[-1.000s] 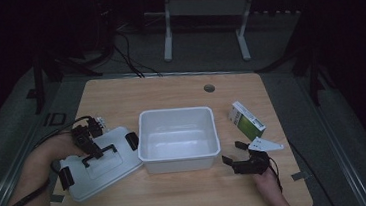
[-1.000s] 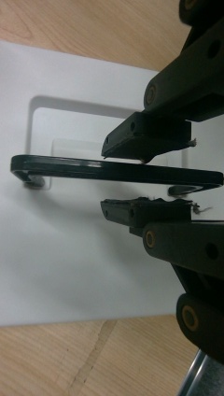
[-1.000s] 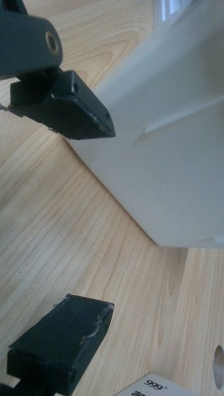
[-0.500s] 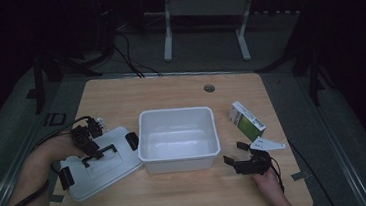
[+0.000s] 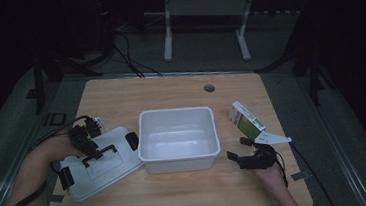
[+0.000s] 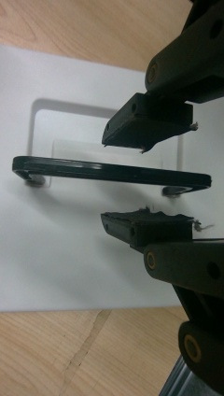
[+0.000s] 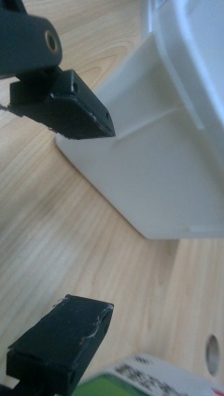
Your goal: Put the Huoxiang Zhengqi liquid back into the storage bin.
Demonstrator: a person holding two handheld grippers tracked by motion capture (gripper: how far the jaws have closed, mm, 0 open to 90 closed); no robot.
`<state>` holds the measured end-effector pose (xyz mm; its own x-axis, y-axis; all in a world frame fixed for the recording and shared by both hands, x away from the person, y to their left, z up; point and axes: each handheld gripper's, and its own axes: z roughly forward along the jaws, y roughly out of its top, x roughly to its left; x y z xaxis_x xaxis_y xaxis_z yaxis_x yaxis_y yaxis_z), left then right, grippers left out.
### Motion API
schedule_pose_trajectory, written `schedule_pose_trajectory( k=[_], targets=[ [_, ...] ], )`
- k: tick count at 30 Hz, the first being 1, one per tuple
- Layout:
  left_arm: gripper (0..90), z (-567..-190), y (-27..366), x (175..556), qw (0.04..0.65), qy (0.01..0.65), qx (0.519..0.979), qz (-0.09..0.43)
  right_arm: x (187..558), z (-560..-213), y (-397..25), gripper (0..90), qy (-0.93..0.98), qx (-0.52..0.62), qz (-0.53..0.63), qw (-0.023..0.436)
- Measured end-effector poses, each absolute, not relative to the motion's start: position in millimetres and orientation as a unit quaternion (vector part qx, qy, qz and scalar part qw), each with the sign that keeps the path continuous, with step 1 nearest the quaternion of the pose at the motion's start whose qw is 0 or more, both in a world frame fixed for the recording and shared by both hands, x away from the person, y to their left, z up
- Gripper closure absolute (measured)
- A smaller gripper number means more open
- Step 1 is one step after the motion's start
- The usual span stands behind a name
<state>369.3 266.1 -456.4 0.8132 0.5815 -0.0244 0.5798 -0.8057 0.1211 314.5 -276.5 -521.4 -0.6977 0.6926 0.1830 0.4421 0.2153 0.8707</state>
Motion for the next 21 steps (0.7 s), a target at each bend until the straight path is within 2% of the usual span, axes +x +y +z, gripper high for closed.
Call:
schedule_pose_trajectory(
  k=[10,21],
  targets=[
    [56.1,-455.6,268.1,366.6,0.064,0.306,0.95,0.006,323.8,-490.0,-291.7,14.2,0.761,0.371,0.511,0.147],
    [54.1,-457.6,266.1,364.6,0.063,0.309,0.949,-0.007,350.3,-465.2,-316.7,15.1,0.752,0.394,0.499,0.174]
  ],
)
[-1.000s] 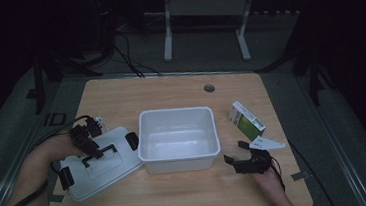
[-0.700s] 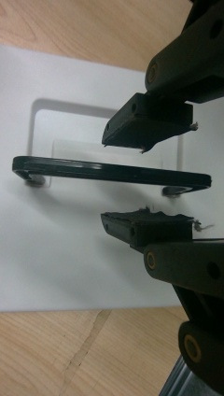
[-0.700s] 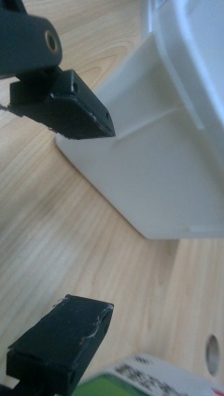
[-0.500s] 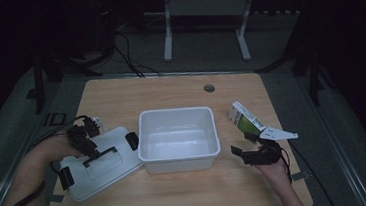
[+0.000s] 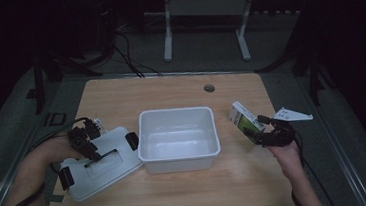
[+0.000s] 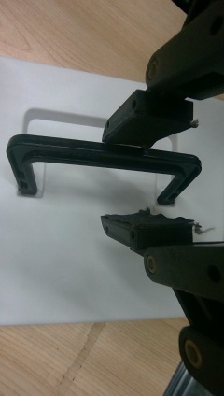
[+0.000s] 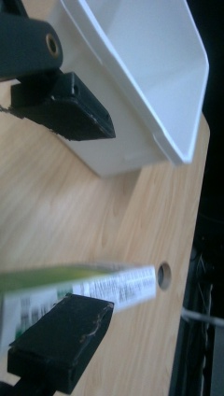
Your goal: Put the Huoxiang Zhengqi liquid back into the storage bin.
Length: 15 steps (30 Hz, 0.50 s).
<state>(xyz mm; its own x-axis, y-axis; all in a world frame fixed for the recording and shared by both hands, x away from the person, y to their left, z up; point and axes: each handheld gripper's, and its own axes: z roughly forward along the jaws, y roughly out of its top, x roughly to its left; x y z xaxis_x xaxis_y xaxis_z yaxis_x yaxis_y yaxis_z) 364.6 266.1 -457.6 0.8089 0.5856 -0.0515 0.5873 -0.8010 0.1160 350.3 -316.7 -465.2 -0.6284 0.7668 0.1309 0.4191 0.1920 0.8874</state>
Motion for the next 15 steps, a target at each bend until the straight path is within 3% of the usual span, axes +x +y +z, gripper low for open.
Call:
schedule_pose_trajectory(
  k=[15],
  targets=[
    [53.8,-458.0,267.0,362.7,0.07,0.317,0.946,-0.016,391.2,-464.7,-333.5,24.0,0.78,0.426,0.43,0.161]
  ],
)
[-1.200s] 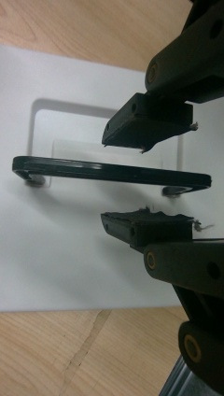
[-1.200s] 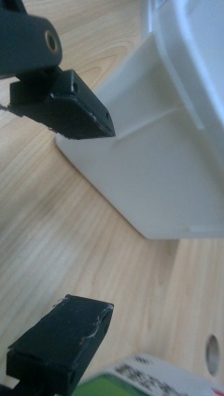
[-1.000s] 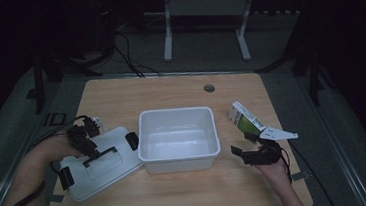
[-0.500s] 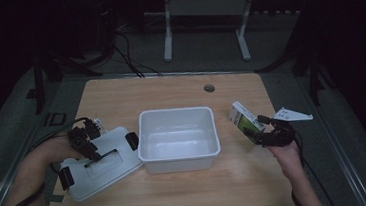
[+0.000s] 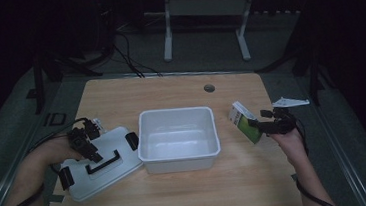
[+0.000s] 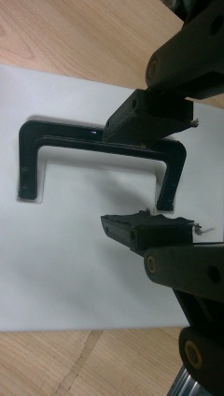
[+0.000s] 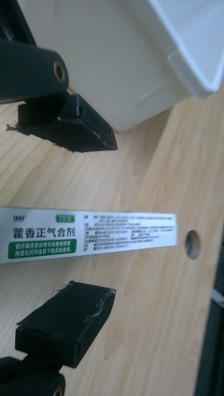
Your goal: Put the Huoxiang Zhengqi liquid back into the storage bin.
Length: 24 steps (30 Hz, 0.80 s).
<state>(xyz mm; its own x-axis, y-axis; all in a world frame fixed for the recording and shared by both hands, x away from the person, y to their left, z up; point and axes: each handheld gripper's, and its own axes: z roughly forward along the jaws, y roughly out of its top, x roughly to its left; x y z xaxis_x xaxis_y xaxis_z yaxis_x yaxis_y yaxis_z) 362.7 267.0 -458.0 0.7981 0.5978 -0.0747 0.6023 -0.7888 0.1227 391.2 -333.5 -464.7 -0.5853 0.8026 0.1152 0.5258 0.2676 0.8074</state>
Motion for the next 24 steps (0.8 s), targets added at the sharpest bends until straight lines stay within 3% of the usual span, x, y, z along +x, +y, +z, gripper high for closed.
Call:
schedule_pose_trajectory(
  k=[17,24],
  targets=[
    [52.4,-459.6,268.9,361.8,0.065,0.32,0.945,-0.018,413.3,-466.4,-321.9,45.7,0.828,0.439,0.325,0.126],
    [52.4,-460.3,269.1,362.3,0.063,0.32,0.945,-0.021,421.7,-464.8,-317.9,49.0,0.844,0.447,0.276,0.109]
  ],
)
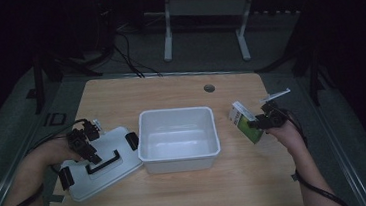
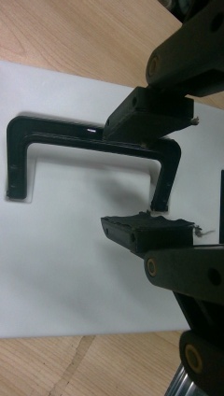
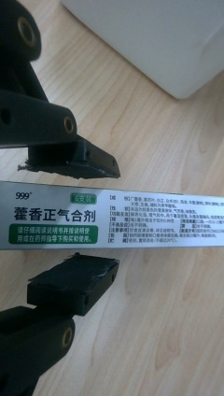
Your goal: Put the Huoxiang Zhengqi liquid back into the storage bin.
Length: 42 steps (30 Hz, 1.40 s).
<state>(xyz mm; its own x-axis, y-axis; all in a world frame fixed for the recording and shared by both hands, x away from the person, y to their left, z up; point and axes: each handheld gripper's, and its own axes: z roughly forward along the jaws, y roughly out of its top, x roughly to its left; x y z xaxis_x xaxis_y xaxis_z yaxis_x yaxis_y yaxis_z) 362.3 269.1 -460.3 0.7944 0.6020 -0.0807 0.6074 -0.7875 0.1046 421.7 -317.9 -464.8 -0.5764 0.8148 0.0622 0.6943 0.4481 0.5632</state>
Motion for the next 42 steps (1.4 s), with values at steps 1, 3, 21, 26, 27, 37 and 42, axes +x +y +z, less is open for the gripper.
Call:
schedule_pose_trajectory(
  k=[1,3,21,26,27,37,42],
  targets=[
    [52.4,-460.2,269.1,362.5,0.064,0.319,0.945,-0.021,423.3,-464.1,-317.0,49.4,0.848,0.445,0.269,0.106],
    [52.4,-459.3,269.0,362.7,0.064,0.318,0.946,-0.02,425.9,-463.0,-315.4,50.4,0.853,0.442,0.257,0.103],
    [52.4,-461.2,267.2,362.4,0.062,0.317,0.946,-0.024,448.3,-462.7,-297.7,58.8,0.885,0.438,0.15,0.051],
    [52.4,-461.6,266.2,362.1,0.065,0.317,0.946,-0.024,451.1,-462.1,-297.1,61.9,0.882,0.447,0.141,0.052],
    [52.4,-461.7,266.3,362.1,0.064,0.317,0.946,-0.024,450.9,-462.1,-297.4,62.4,0.882,0.446,0.143,0.052],
    [52.4,-461.9,268.0,362.6,0.058,0.319,0.946,-0.024,446.6,-457.5,-297.2,63.9,0.889,0.43,0.153,0.044],
    [52.4,-460.4,268.0,362.6,0.059,0.318,0.946,-0.023,443.8,-449.6,-299.7,64.0,0.893,0.419,0.157,0.048]
  ],
)
